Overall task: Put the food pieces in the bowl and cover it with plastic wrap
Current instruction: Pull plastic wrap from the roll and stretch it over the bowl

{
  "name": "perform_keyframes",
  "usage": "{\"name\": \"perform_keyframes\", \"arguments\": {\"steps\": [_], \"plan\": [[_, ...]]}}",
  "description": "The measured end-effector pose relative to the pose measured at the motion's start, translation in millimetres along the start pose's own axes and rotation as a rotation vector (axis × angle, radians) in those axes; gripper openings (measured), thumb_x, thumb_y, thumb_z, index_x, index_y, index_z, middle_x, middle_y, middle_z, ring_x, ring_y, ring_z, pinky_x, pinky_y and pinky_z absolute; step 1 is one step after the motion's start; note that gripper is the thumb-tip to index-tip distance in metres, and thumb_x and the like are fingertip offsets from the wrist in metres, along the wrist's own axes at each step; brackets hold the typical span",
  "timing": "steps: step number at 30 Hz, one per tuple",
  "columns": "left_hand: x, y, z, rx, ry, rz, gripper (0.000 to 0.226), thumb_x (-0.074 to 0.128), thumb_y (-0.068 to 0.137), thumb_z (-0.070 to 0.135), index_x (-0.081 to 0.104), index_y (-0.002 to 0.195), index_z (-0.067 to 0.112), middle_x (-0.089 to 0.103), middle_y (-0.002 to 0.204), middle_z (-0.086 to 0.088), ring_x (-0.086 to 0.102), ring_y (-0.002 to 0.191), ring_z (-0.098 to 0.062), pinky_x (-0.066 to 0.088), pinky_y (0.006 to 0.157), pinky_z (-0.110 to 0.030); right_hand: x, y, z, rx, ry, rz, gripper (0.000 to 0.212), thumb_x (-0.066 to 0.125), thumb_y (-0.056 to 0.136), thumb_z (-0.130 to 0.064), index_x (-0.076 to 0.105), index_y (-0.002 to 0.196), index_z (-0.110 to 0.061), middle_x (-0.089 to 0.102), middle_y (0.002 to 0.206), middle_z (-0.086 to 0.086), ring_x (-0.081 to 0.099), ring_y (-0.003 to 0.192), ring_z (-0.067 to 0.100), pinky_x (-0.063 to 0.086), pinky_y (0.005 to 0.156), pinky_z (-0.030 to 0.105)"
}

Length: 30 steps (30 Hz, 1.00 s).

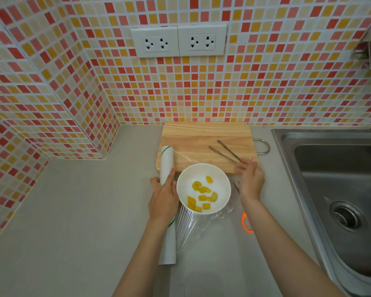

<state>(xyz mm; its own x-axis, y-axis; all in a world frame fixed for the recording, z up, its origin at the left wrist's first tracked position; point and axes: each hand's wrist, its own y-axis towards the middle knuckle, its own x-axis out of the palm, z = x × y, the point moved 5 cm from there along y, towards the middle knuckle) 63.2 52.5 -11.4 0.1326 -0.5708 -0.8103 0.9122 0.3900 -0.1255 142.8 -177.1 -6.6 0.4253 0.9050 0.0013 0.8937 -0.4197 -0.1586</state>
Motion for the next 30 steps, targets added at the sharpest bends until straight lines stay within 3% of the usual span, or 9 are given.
{"name": "perform_keyframes", "arguments": {"steps": [5,9,13,17,20,22,25,27,30], "plan": [[3,-1,-3,-0.012,-0.009,0.03,0.044,0.026,0.096,0.041,0.022,0.14,0.05,0.028,0.126,-0.006,0.048,0.067,-0.024,0.039,0.069,-0.032,3,-59,-8,-0.155,0.109,0.0,0.053,0.024,0.09,-0.052,0.043,0.132,-0.027,0.054,0.131,-0.006,0.048,0.121,0.002,0.035,0.096,0.015],[3,0,-3,-0.025,0.002,0.036,0.043,0.026,0.096,0.042,0.022,0.138,0.052,0.028,0.126,-0.006,0.047,0.067,-0.025,0.038,0.07,-0.032,24,-89,15,-0.151,0.075,0.003,0.049,0.024,0.094,-0.041,0.031,0.14,-0.024,0.041,0.143,0.0,0.041,0.127,0.007,0.034,0.098,0.02],[5,0,-3,-0.02,0.004,0.053,0.044,0.025,0.096,0.041,0.022,0.139,0.05,0.027,0.127,-0.006,0.047,0.067,-0.025,0.038,0.069,-0.033,24,-89,39,-0.017,0.106,0.047,0.058,0.023,0.088,-0.05,0.031,0.139,-0.025,0.041,0.143,0.004,0.046,0.124,0.015,0.042,0.097,0.029],[4,0,-5,-0.035,-0.022,0.066,0.044,0.025,0.097,0.041,0.022,0.139,0.05,0.026,0.129,-0.007,0.048,0.071,-0.026,0.038,0.072,-0.033,27,-88,48,0.046,0.139,-0.061,0.057,0.024,0.094,-0.049,0.015,0.145,-0.026,0.025,0.152,0.0,0.036,0.13,0.011,0.038,0.094,0.019],[3,2,-5,-0.021,-0.046,0.072,0.044,0.025,0.096,0.04,0.022,0.139,0.05,0.025,0.128,-0.006,0.048,0.071,-0.026,0.039,0.072,-0.032,14,-84,42,-0.002,0.091,-0.131,0.067,0.03,0.092,-0.053,0.003,0.147,-0.025,0.014,0.156,0.002,0.021,0.142,0.014,0.027,0.106,0.024],[3,2,-5,-0.003,-0.051,0.072,0.044,0.025,0.097,0.04,0.022,0.139,0.049,0.025,0.128,-0.006,0.049,0.072,-0.026,0.039,0.072,-0.032,5,-74,23,-0.13,-0.068,-0.189,0.086,0.042,0.08,-0.064,0.002,0.146,-0.027,0.008,0.157,-0.003,0.01,0.144,0.01,0.018,0.115,0.031],[4,3,-5,0.003,-0.078,0.067,0.044,0.026,0.097,0.039,0.023,0.14,0.048,0.026,0.13,-0.007,0.048,0.073,-0.026,0.04,0.073,-0.033,18,-58,-6,-0.378,-0.546,-0.555,0.122,0.06,0.056,-0.077,-0.007,0.146,-0.028,-0.01,0.154,-0.015,-0.011,0.141,0.003,0.001,0.117,0.032],[4,4,-5,-0.001,-0.101,0.059,0.044,0.027,0.097,0.038,0.024,0.141,0.047,0.028,0.131,-0.008,0.048,0.076,-0.025,0.04,0.075,-0.033,32,-54,-9,-0.509,-0.895,-0.814,0.136,0.065,0.049,-0.077,-0.017,0.144,-0.024,-0.023,0.155,-0.006,-0.025,0.139,0.008,-0.009,0.117,0.037],[1,4,-5,-0.005,-0.127,0.042,0.045,0.028,0.097,0.037,0.023,0.141,0.047,0.034,0.128,-0.011,0.051,0.086,-0.027,0.045,0.083,-0.037,41,-50,-3,-0.564,-1.124,-0.993,0.14,0.07,0.051,-0.072,-0.021,0.143,-0.016,-0.026,0.155,0.005,-0.029,0.139,0.017,-0.015,0.115,0.04]]}}
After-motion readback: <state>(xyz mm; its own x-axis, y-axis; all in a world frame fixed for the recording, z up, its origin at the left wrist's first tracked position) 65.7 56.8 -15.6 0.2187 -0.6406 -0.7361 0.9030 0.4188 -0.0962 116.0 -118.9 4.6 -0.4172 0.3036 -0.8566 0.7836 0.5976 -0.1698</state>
